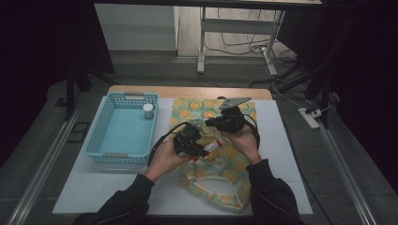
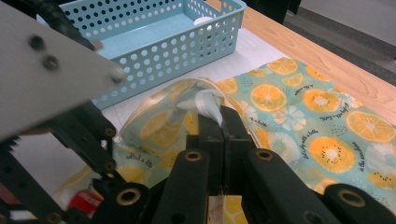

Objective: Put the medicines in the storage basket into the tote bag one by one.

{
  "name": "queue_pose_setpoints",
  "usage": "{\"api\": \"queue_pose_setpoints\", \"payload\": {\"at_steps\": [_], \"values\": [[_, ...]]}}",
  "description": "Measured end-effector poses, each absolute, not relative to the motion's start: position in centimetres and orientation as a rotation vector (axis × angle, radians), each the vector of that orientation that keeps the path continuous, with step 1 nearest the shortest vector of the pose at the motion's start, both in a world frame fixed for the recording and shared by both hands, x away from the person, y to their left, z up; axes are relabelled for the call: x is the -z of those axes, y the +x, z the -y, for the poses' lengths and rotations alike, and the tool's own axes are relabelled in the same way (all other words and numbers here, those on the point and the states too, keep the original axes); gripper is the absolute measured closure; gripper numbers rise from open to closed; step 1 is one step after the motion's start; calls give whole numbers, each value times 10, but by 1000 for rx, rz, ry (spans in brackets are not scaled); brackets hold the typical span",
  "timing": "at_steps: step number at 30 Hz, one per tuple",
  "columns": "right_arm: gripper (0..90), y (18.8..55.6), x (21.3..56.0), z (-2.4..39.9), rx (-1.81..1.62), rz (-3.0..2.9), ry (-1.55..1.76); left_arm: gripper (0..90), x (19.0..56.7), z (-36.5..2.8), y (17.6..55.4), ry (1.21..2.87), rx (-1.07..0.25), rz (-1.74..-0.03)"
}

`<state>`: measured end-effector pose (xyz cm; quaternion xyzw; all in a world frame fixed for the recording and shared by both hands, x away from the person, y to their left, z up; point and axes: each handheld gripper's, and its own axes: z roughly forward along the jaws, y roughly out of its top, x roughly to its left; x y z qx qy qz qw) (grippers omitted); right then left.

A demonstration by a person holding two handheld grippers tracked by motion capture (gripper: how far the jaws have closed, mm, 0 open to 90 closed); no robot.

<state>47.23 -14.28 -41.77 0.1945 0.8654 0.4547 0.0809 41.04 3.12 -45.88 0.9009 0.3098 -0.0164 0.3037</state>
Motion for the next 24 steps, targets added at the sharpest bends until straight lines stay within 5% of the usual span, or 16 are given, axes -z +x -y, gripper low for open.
{"api": "queue_pose_setpoints", "payload": {"at_steps": [24], "values": [[894, 472, 421, 139, -1338, -2588, 588, 731, 481, -32, 442, 2373, -115, -940]]}}
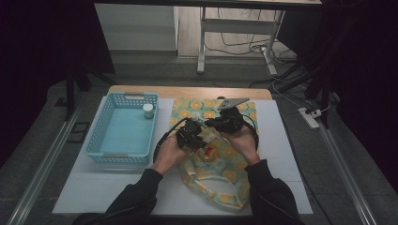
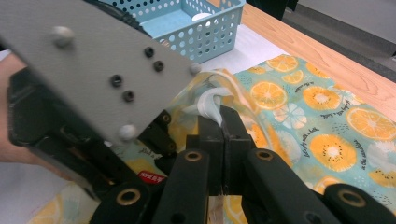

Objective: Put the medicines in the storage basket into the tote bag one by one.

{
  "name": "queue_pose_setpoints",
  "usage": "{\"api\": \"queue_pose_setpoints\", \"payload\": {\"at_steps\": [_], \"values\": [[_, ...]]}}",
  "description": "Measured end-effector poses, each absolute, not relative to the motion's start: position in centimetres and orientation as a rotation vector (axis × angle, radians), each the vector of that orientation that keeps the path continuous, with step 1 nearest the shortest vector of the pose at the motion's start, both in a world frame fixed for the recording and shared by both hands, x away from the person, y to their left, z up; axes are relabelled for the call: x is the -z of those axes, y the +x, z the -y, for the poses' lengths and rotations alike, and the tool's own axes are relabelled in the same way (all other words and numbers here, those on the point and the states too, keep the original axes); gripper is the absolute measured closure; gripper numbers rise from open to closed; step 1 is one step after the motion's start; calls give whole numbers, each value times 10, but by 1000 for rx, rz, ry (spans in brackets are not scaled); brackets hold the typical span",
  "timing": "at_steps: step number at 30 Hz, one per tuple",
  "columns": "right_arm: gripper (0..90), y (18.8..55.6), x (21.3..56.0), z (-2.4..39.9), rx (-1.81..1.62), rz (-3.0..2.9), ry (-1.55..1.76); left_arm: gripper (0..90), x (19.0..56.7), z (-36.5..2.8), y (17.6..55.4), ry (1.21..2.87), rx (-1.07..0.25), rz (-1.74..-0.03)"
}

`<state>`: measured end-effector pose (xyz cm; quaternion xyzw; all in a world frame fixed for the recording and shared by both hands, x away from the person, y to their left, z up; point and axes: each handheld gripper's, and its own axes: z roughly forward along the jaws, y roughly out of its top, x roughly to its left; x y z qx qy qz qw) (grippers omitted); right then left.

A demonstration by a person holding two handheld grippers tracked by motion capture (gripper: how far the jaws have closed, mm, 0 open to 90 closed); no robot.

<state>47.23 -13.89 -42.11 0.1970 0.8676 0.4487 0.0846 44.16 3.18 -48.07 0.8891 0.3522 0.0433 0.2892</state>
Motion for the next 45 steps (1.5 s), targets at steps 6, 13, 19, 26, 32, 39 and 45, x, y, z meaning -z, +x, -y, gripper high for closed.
{"api": "queue_pose_setpoints", "payload": {"at_steps": [6, 13, 19, 26, 32, 39, 45], "values": [[894, 473, 422, 139, -1337, -2584, 598, 729, 484, -29, 446, 2339, -106, -956], [894, 473, 423, 139, -1336, -2581, 607, 728, 487, -26, 448, 2325, -107, -966], [894, 474, 424, 139, -1338, -2580, 615, 652, 482, -30, 446, 2302, -111, -948], [894, 474, 423, 140, -1333, -2581, 617, 489, 471, -37, 438, 2280, -76, -896], [893, 473, 422, 140, -1338, -2582, 612, 382, 462, -48, 430, 2250, -39, -855], [893, 472, 422, 138, -1337, -2589, 599, 272, 452, -67, 424, 2194, -3, -860], [893, 471, 421, 138, -1345, -2593, 592, 224, 445, -90, 423, 2170, -44, -910]]}}
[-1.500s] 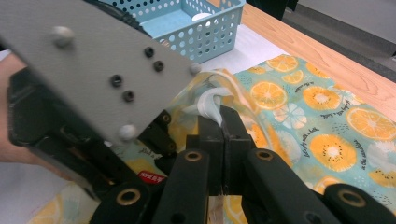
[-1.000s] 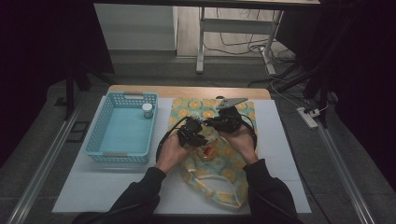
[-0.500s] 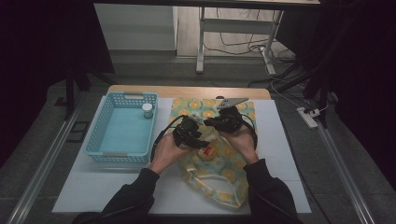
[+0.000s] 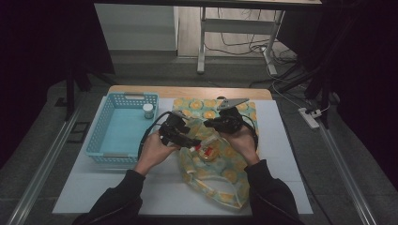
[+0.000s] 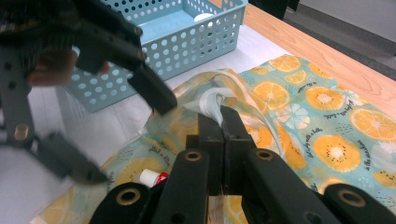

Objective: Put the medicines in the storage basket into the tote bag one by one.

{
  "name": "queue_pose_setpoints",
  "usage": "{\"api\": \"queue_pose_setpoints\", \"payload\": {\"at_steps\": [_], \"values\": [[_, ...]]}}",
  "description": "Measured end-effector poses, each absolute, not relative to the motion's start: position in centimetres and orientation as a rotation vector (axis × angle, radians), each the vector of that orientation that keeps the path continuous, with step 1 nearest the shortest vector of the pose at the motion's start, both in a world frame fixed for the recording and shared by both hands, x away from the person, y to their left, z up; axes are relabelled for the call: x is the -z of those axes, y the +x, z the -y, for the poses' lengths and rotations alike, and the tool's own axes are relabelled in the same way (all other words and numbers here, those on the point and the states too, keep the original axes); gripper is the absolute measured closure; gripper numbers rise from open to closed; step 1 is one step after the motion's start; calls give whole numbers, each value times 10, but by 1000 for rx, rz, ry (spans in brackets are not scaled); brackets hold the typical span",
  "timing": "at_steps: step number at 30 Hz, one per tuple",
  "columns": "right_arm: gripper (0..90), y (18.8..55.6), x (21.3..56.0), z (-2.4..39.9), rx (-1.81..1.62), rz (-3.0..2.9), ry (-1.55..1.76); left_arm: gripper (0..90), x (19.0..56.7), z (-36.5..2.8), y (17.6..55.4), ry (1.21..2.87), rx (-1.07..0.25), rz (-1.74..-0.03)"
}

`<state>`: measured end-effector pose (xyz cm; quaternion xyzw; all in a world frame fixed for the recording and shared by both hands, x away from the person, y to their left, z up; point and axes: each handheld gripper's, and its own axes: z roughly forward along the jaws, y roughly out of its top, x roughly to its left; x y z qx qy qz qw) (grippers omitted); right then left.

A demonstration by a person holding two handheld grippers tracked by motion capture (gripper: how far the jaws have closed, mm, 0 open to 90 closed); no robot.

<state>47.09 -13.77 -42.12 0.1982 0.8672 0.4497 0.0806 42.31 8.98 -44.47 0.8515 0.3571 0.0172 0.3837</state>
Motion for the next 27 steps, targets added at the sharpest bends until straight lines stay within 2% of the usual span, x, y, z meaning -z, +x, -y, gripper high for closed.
{"api": "queue_pose_setpoints", "payload": {"at_steps": [8, 16, 27], "values": [[893, 471, 421, 137, -1343, -2597, 586, 151, 438, -119, 424, 2148, -78, -968], [893, 471, 421, 138, -1341, -2598, 588, 39, 437, -151, 428, 2127, -135, -1032], [893, 471, 422, 138, -1343, -2599, 591, 0, 438, -197, 439, 2120, -259, -1116]]}}
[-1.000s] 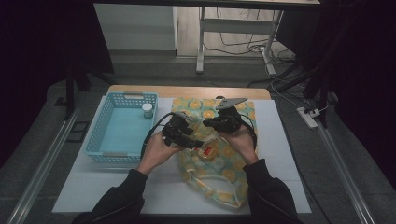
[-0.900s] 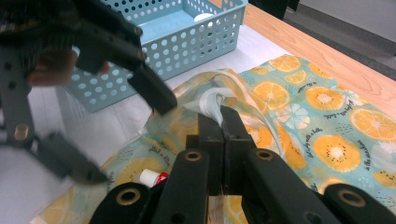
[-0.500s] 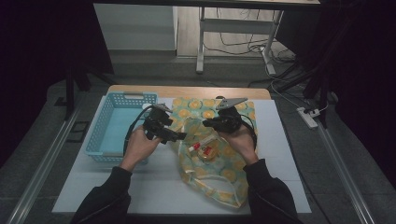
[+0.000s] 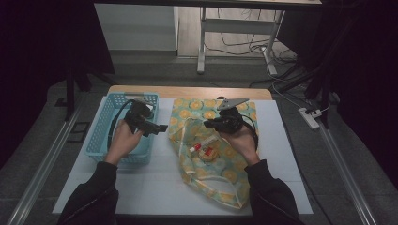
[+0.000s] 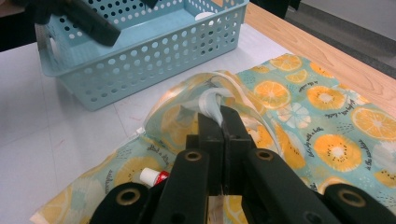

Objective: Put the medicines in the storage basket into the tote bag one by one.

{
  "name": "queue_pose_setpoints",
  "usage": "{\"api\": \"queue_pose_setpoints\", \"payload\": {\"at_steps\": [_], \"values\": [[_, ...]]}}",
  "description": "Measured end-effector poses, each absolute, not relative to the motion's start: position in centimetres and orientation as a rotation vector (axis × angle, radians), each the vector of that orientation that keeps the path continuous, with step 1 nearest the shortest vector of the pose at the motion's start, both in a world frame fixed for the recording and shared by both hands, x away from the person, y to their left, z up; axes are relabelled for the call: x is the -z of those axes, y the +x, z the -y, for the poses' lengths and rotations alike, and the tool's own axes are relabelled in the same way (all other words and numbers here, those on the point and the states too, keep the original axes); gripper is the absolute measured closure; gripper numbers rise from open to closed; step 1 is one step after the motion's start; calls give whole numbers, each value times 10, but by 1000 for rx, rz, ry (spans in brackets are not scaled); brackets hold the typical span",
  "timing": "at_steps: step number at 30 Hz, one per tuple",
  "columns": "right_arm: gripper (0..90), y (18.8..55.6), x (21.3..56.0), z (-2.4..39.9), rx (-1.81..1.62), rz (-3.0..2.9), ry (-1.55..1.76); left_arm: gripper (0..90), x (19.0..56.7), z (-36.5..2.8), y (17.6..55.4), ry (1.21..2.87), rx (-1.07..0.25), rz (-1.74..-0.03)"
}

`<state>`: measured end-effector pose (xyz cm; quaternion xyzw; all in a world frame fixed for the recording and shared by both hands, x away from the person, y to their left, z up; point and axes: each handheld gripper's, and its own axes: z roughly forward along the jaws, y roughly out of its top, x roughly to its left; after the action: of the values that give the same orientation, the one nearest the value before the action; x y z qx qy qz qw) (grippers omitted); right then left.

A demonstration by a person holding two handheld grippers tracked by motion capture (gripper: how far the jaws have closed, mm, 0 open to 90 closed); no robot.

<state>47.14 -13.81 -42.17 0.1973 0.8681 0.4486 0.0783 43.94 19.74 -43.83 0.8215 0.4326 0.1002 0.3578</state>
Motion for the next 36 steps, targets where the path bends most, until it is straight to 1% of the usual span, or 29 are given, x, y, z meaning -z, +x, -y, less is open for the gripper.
{"api": "queue_pose_setpoints", "payload": {"at_steps": [7, 13, 16, 21, 27, 36], "values": [[893, 472, 422, 138, -1345, -2599, 591, 11, 440, -223, 453, 2090, -273, -1182], [893, 472, 422, 139, -1346, -2598, 590, 5, 443, -241, 465, 2070, -331, -1244], [893, 472, 422, 139, -1345, -2599, 590, 2, 445, -247, 472, 2052, -338, -1282], [893, 471, 422, 138, -1342, -2600, 583, 0, 449, -251, 483, 2030, -352, -1327], [893, 471, 421, 138, -1344, -2599, 584, 1, 457, -253, 500, 2017, -330, -1395], [893, 471, 420, 139, -1351, -2597, 581, 9, 471, -242, 521, 2091, -360, -1438]]}}
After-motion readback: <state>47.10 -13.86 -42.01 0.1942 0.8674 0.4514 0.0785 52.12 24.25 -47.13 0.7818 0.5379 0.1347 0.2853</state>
